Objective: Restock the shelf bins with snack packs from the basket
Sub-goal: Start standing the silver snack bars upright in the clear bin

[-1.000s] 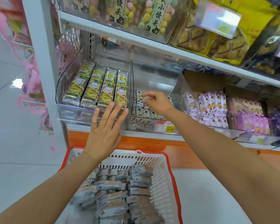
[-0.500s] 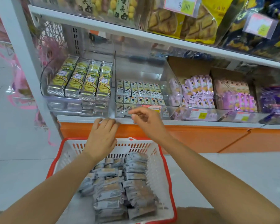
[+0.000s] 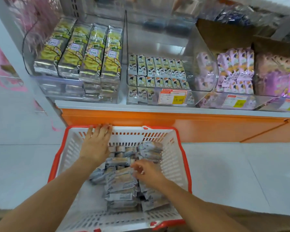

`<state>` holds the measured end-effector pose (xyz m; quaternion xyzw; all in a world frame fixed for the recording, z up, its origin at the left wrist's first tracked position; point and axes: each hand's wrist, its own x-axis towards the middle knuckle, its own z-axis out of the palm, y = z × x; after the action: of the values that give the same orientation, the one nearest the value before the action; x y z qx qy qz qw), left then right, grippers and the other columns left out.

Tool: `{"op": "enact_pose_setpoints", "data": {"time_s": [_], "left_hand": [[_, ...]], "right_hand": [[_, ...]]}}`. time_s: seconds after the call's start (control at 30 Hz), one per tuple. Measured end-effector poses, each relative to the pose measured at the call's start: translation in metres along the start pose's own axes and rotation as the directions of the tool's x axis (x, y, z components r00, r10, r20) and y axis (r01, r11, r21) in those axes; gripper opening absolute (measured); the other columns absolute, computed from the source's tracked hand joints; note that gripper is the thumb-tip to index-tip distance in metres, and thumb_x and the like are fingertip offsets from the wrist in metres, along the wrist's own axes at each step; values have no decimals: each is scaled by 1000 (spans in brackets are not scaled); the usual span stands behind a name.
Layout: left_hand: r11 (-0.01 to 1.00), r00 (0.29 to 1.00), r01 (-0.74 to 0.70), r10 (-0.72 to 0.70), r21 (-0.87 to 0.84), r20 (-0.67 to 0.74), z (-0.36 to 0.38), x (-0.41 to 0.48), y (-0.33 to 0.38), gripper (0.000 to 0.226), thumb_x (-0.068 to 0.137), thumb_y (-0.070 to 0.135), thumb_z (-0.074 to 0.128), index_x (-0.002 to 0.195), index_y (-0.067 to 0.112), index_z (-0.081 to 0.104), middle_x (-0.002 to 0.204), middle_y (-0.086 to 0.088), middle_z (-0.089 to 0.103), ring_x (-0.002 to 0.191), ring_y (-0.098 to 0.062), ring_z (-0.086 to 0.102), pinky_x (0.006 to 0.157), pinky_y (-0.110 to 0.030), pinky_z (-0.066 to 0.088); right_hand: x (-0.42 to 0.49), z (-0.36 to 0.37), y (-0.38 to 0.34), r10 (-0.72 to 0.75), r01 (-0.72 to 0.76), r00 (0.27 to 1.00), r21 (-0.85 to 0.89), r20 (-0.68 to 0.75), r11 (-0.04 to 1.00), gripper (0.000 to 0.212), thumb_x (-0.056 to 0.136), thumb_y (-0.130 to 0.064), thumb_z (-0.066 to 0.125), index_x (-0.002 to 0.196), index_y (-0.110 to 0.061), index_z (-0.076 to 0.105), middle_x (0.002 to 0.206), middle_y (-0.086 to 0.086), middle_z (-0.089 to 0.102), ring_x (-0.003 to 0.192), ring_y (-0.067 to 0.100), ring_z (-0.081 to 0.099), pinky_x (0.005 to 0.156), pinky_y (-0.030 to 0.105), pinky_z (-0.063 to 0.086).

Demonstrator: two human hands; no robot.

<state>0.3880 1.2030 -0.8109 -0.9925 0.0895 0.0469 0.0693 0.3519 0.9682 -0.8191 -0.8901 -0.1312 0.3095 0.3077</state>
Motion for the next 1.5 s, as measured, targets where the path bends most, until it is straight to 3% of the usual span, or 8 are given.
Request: {"op": "enact_pose_setpoints", "data": {"time_s": [0.17, 0.47, 0.7, 0.83, 0.97, 1.1, 1.23, 1.5], "left_hand": [[993, 994, -50, 38, -109, -106, 19, 1, -2, 83, 68, 20, 81, 142, 6, 48, 142, -21, 47, 132, -41, 42, 112, -59, 29], [986, 994, -30, 12, -166, -113, 23, 0, -1, 86, 68, 13, 77, 147, 10, 42, 149, -18, 42, 138, -41, 36, 113, -59, 27], [973, 997, -23, 6, -230, -71, 11, -2, 3, 84, 70, 18, 78, 146, 8, 44, 149, -22, 39, 138, -40, 35, 116, -54, 26], [914, 990, -143, 129, -380, -62, -5, -8, 15, 53, 83, 19, 69, 134, 14, 57, 143, -14, 45, 132, -36, 42, 108, -46, 34], [600, 967, -47, 229, -799, 115, -34, -12, 35, 34, 101, 31, 50, 134, 22, 58, 133, 11, 47, 125, -13, 46, 102, -26, 39], [313, 966, 22, 238, -950, 101, -60, -13, 51, 35, 98, 37, 55, 131, 26, 59, 124, 9, 62, 112, -10, 58, 87, -11, 44], [103, 980, 4, 200, -995, 24, -91, -16, 57, 27, 101, 21, 52, 125, 15, 61, 108, 5, 69, 92, -1, 63, 78, -14, 48], [-211, 996, 23, 94, -977, 3, -130, -19, 65, 29, 103, 6, 43, 126, -3, 57, 115, -19, 69, 104, -29, 68, 91, -33, 56]], "right_hand": [[6, 29, 8, 36, -22, 989, -100, 143, 995, 38, 95, -25, 60, 131, -14, 57, 126, 7, 60, 110, 22, 58, 94, 36, 50], [13, 45, 18, 33, 10, 989, -284, 146, 959, 44, 87, -30, 71, 125, -18, 54, 123, 5, 50, 113, 22, 45, 92, 32, 42], [12, 15, 16, 31, -30, 999, -21, 41, 999, 34, 84, -25, 74, 114, -21, 59, 116, -1, 55, 102, 14, 53, 86, 28, 48], [4, -21, 4, 24, 9, 989, 224, -144, 974, 31, 84, -20, 75, 112, -23, 62, 112, 1, 62, 84, 6, 56, 74, 18, 48], [-11, -56, -16, 10, 128, 948, 410, -318, 903, 36, 84, -15, 75, 115, -22, 58, 97, 3, 59, 78, 3, 56, 76, 14, 47], [-25, -84, -36, -40, 279, 901, 509, -431, 814, 47, 83, -12, 76, 124, -17, 55, 95, 5, 64, 83, 11, 61, 76, 21, 51], [-37, -106, -54, -79, 388, 848, 513, -524, 766, 56, 83, -15, 76, 130, -20, 47, 107, 9, 68, 97, 18, 65, 83, 27, 54], [-73, -111, -68, -256, 452, 818, 302, -515, 839, 35, 83, -17, 76, 109, -26, 55, 99, -6, 62, 89, 14, 59, 74, 36, 52]]}}
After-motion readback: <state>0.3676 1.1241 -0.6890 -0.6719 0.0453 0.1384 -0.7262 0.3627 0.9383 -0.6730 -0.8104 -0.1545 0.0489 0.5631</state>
